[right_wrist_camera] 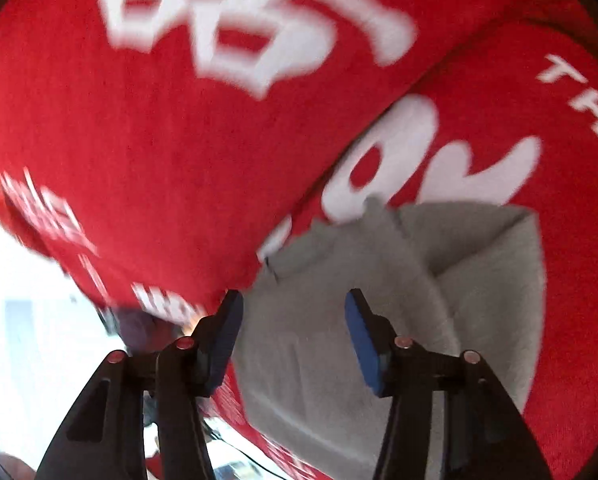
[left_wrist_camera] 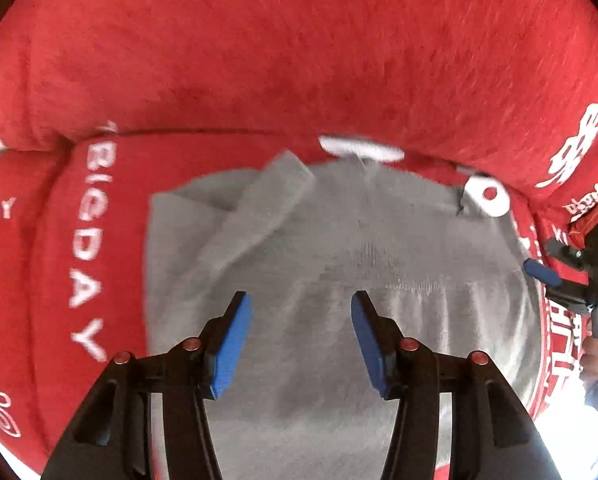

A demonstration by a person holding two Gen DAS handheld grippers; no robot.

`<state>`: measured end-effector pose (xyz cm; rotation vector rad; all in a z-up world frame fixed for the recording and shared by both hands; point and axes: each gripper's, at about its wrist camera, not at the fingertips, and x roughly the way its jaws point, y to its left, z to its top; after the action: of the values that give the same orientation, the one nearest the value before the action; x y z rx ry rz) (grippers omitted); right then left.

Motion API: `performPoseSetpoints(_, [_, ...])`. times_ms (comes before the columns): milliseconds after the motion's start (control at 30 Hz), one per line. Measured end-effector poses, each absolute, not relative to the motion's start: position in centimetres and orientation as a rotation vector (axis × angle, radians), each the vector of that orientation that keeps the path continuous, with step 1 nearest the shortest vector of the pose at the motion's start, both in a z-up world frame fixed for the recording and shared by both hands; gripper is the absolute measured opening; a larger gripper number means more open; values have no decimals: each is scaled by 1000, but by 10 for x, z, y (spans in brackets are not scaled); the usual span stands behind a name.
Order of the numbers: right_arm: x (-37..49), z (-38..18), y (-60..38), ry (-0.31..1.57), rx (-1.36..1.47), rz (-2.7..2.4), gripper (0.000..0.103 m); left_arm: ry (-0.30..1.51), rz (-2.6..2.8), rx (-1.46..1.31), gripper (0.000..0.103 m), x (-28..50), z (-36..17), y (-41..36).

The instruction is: Fold small clothes

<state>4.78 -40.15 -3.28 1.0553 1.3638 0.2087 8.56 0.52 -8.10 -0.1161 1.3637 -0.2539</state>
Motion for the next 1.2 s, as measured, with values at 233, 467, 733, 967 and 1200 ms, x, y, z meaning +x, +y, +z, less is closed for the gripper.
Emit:
performPoseSetpoints(233, [59,-71,-392,1481,855,119,39,1329,-155,-146,53,120,-102,14])
performPoseSetpoints(467, [60,-69,-405,1462,825,108,40,1311,2,-133,53,145,-96,47])
performPoseSetpoints(733, [55,-44,-410,1443,792,103,54,1352,-16,-107,53,101,-69,60])
performPoseSetpoints(967, [13,-22,-432,1439,871,63,57,1410,-26,-159,53,44,-55,56])
performPoseSetpoints(1200, [-27,-10,-430,1448,911,43,59,1445,-13,-148,53,0,-50,50])
